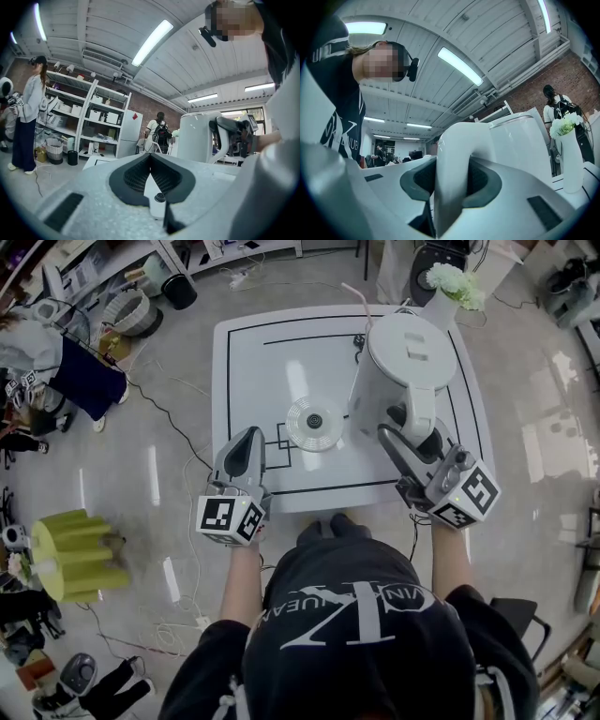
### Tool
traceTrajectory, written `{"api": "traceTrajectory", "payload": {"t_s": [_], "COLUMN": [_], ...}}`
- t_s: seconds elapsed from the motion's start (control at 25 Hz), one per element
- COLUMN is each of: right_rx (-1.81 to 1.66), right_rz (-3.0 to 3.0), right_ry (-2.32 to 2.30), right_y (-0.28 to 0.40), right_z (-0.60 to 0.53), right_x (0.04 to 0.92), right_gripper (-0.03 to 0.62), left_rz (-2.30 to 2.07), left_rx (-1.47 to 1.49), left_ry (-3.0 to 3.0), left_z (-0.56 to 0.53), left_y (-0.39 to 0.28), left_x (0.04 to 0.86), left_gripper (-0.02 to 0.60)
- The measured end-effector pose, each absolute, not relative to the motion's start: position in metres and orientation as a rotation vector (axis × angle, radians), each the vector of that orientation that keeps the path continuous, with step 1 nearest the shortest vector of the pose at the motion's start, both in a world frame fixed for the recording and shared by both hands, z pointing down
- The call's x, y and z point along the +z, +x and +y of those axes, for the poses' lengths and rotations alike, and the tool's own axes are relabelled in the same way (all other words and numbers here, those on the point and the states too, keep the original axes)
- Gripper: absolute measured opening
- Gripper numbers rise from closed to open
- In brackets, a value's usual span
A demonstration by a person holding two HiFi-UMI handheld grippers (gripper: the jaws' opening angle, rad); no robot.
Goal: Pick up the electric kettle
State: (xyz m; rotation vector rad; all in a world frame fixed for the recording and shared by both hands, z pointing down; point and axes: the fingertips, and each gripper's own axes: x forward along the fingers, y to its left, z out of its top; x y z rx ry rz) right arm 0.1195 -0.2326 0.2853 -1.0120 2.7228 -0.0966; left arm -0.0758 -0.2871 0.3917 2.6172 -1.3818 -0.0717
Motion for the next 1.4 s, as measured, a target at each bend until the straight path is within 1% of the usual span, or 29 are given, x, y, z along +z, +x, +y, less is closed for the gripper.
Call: {"api": "traceTrajectory", "payload": {"t_s": [0.44,0.76,1.4], "right_rx": [-0.110,-0.056,-0.067], "right_rz": [2.690,2.721,2.721], "right_ry": [-0.980,-1.003,-0.982], "right_y": [0.116,0.118,0.113], "right_z": [-0.229,-0.232,-0.230], "right_x": [0.270,0.281,0.271], "right_gripper": [0.120,0.120,0.120], "left_rz": [-1.388,-1.385,-1.397], "left_rx": [-0.083,-0.091,-0.103], "left_ry": [2.628,2.647,2.649], "left_z": [-0.286,-0.290,-0.289], "left_y": [-0.075,-0.077,-0.078], "left_x": [0.387,0.388,0.381], "left_gripper": [0.006,0.006,0.006]}}
